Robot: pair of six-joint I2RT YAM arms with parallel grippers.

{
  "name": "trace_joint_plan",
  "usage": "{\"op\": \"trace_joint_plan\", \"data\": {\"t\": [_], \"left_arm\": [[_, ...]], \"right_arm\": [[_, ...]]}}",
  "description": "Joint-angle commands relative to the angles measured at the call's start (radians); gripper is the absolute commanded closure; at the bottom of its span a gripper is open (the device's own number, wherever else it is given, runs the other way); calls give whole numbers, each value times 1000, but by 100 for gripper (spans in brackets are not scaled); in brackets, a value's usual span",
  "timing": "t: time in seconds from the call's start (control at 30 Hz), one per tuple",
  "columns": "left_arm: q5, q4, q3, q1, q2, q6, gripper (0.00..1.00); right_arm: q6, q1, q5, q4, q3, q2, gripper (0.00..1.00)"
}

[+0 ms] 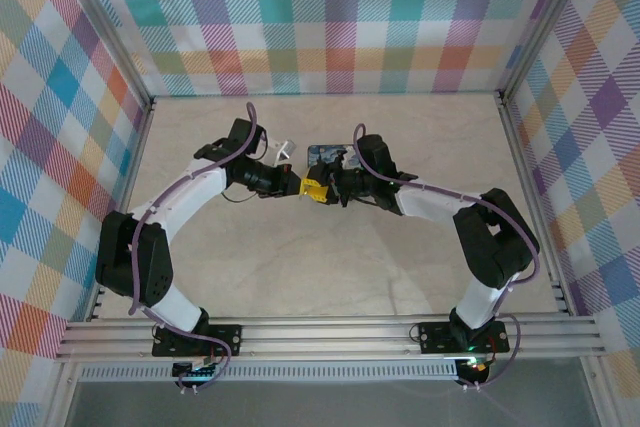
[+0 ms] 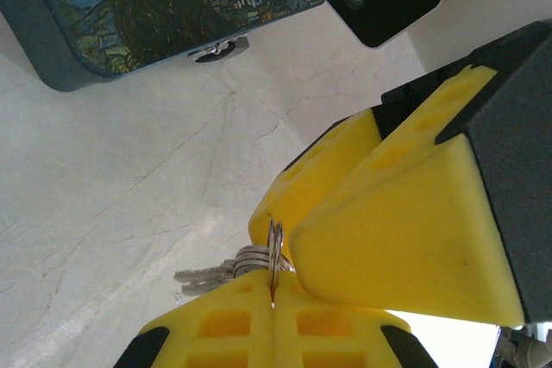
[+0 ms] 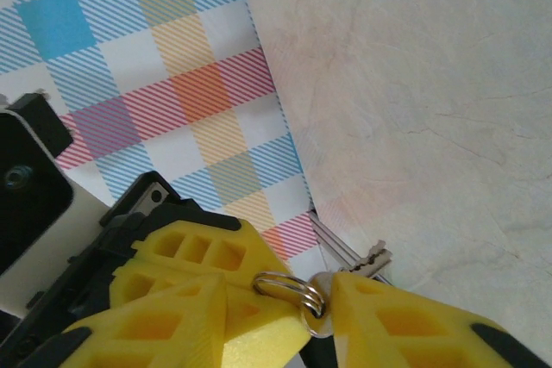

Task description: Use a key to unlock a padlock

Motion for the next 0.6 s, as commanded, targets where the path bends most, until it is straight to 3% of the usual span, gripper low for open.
{"op": "trace_joint_plan", "data": {"t": [0.0, 0.23, 0.57], "left_arm": [[28, 54, -19, -1, -30, -42, 100], [84, 44, -10, 1, -26, -92, 100], [103, 6, 7, 15, -11, -123, 100]], "right_arm": [[-2, 5, -39, 94, -40, 11, 65], [-169, -8, -83, 214, -93, 11, 62], [-449, -62, -115, 101, -137, -57, 64]]}}
